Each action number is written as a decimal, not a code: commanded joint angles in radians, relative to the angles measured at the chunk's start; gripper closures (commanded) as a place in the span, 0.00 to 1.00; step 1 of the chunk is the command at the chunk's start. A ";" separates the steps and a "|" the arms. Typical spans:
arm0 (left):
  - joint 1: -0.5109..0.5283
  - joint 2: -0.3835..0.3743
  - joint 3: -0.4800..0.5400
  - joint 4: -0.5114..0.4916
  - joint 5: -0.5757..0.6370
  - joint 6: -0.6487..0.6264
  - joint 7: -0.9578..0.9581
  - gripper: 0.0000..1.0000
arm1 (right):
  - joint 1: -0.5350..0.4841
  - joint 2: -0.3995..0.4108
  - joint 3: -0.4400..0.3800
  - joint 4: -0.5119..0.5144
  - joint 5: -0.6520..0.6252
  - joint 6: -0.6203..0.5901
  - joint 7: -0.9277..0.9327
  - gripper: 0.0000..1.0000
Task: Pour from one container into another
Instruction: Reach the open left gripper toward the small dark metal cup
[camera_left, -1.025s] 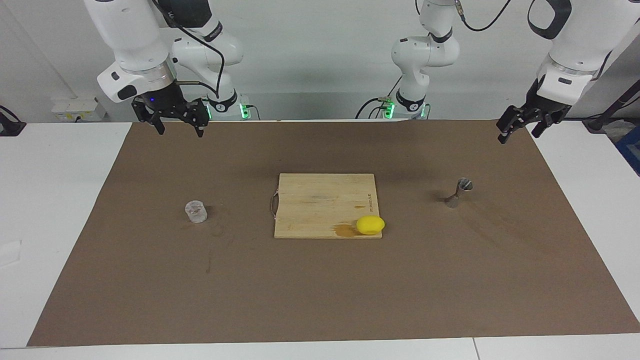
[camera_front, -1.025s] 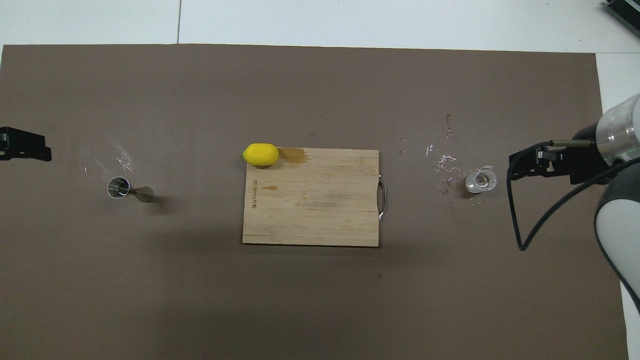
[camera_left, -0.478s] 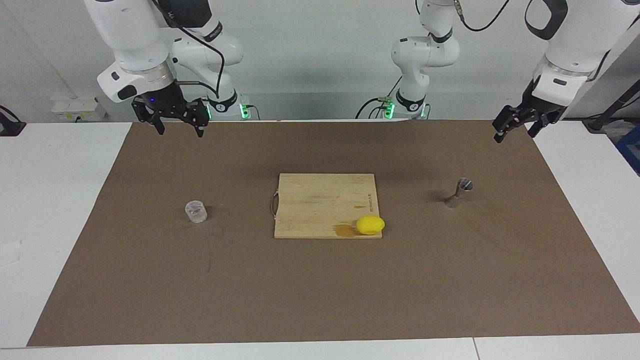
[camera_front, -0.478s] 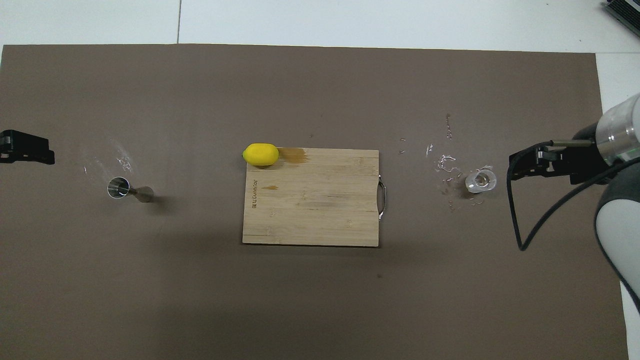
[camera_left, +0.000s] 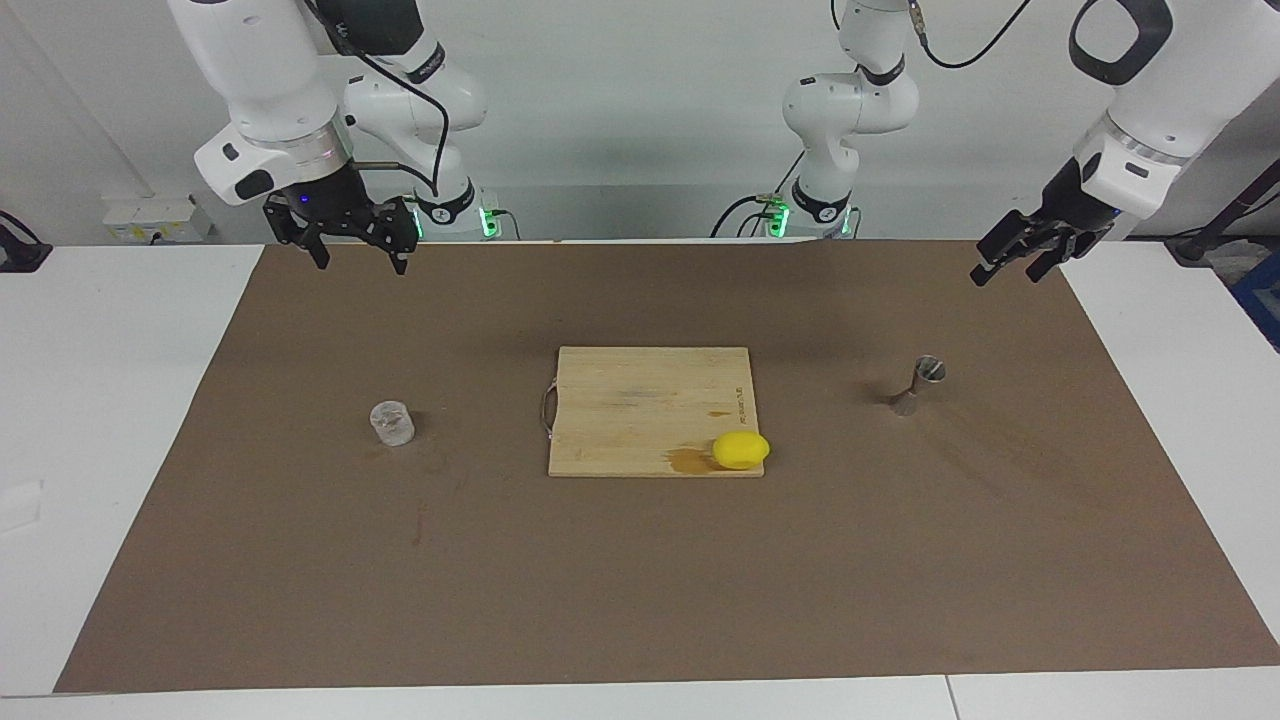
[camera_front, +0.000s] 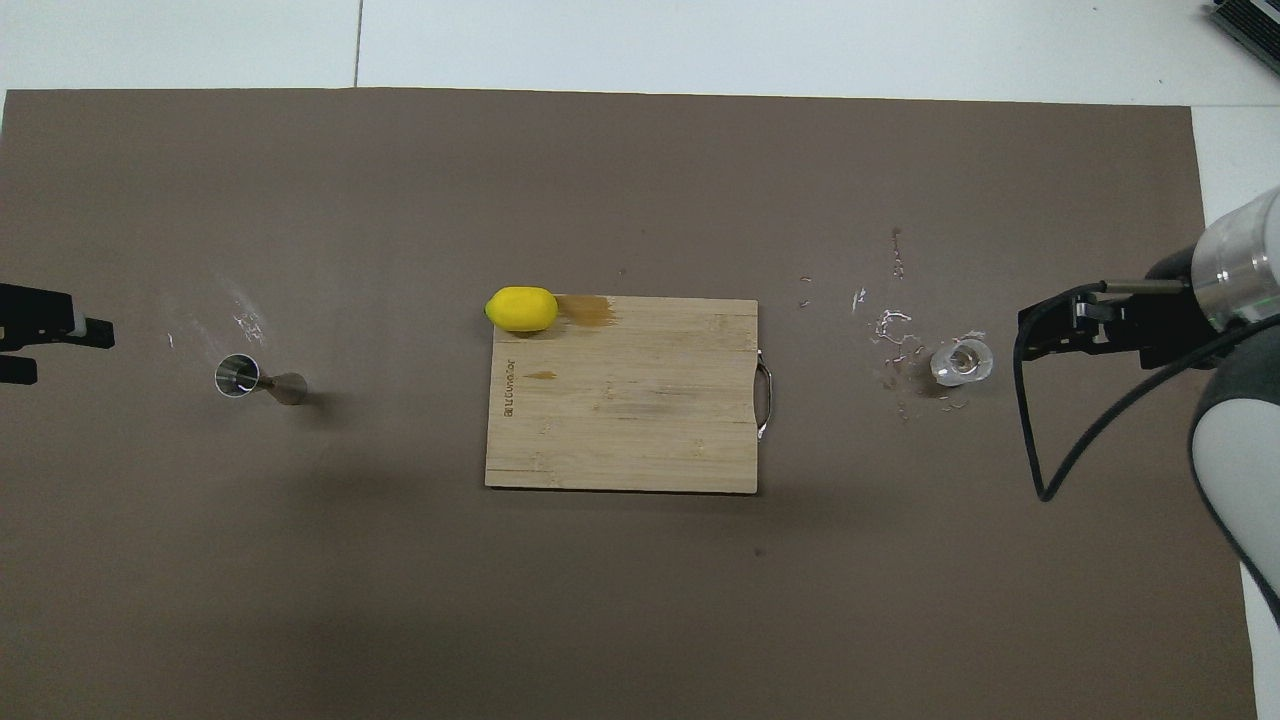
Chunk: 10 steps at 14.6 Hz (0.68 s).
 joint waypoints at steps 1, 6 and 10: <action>0.053 0.020 -0.009 -0.072 -0.113 0.025 0.034 0.00 | -0.014 -0.020 0.005 -0.022 0.010 0.012 -0.018 0.00; 0.096 0.134 -0.009 -0.083 -0.237 0.078 0.312 0.00 | -0.014 -0.020 0.003 -0.023 0.010 0.012 -0.018 0.00; 0.137 0.250 -0.012 -0.065 -0.398 0.046 0.630 0.00 | -0.014 -0.020 0.003 -0.022 0.010 0.012 -0.018 0.00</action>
